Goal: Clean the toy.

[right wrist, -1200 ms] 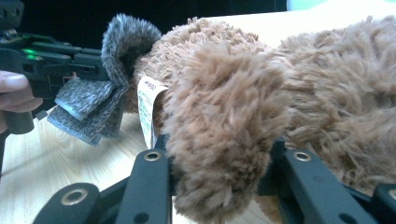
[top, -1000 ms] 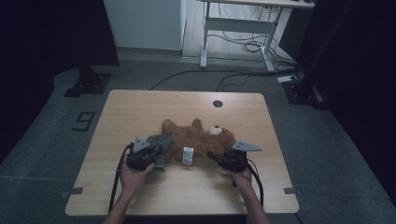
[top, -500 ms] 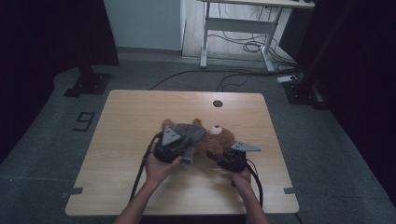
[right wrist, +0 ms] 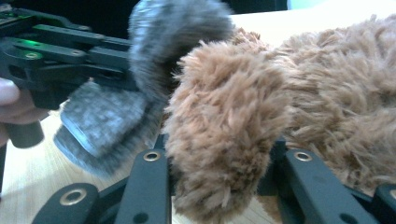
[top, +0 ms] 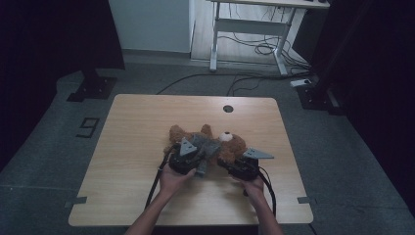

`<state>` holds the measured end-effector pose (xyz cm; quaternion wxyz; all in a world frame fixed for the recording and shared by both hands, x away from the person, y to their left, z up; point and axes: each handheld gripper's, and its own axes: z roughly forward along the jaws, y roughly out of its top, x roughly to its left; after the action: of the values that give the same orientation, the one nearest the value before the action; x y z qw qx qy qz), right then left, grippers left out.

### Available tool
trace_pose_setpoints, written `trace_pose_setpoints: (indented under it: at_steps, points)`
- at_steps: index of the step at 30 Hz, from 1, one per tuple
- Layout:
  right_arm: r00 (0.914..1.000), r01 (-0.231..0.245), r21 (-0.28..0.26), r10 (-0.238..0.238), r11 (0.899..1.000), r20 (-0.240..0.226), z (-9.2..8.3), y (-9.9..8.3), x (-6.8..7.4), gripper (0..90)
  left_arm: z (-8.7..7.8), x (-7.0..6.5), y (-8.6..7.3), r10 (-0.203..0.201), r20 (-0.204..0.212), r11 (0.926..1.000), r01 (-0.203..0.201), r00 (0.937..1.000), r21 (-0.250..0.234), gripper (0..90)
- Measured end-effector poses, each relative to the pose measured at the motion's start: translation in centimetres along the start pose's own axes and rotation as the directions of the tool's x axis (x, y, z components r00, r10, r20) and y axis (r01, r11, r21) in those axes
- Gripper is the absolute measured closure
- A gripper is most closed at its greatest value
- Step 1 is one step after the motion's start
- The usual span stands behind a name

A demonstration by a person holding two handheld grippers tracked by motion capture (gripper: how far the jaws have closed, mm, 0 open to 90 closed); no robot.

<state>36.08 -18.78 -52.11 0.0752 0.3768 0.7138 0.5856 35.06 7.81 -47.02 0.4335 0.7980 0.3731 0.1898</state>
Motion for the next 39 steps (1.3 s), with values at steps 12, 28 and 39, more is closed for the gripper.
trace_pose_setpoints:
  at_steps: [12, 28, 39]
  points:
    - [1.0, -0.003, 0.001, 0.003, 1.0, -0.005, 0.0, -0.1, -0.1, 65.6, -3.9, 5.0, -4.5, -0.084, -0.098, 0.9964, 0.085, 0.9916, 0.006, 73.5]
    - [1.0, -0.007, -0.008, 0.007, 1.0, 0.003, 0.1, -0.1, -0.1, 64.9, -3.4, 2.9, 2.1, -0.011, -0.044, 0.9987, 0.009, 0.999, -0.05, 73.2]
    - [0.9993, 0.031, 0.004, -0.031, 1.0, 0.019, 0.1, 0.1, 0.6, 55.8, 2.4, 2.2, 3.0, -0.012, -0.004, 0.9998, 0.012, 0.9999, 0.016, 73.1]
